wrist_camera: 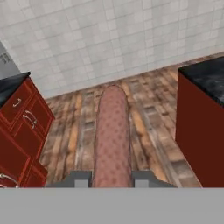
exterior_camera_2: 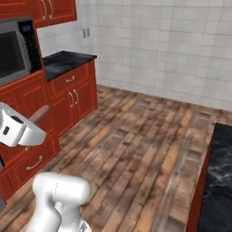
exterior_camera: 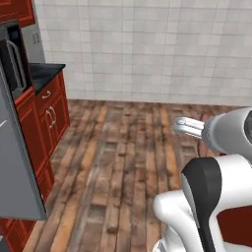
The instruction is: Move the hot dog bun to the plate on the dining table and place the condiment next to that plate. Then navigate to the fridge and take the sausage and place it on the plate as well.
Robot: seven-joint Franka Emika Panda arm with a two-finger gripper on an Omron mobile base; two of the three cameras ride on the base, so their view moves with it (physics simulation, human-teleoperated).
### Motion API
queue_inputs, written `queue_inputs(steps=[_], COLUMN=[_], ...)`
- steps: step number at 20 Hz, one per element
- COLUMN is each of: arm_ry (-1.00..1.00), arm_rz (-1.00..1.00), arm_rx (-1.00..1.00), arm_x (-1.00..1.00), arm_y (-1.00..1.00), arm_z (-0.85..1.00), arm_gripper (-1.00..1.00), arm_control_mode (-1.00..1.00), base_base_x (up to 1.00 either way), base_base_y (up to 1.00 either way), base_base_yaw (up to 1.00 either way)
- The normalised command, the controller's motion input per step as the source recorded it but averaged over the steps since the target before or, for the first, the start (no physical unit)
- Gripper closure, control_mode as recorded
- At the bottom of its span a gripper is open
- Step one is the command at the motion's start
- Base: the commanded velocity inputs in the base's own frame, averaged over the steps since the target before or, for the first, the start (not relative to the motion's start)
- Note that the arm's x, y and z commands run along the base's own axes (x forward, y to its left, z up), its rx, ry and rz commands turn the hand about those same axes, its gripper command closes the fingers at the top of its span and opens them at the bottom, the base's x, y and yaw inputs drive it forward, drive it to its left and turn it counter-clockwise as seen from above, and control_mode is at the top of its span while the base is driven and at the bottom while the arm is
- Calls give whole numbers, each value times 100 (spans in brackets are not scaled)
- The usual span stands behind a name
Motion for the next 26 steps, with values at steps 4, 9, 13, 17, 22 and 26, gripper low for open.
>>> queue_inputs(steps=[4,9,13,17,22,26], arm_ry=[0,0,0,0,0,0], arm_rz=[0,0,0,0,0,0], arm_rx=[0,0,0,0,0,0], arm_x=[0,0,0,0,0,0], arm_y=[0,0,0,0,0,0], arm_z=[0,0,0,0,0,0], arm_gripper=[100,100,100,100,100,100], arm_control_mode=[100,100,100,100,100,100], base_base_x=[74,79,78,76,71,61], base_base_y=[-5,2,12,31,55,85], base_base_yaw=[-54,-49,-45,-44,-46,-53])
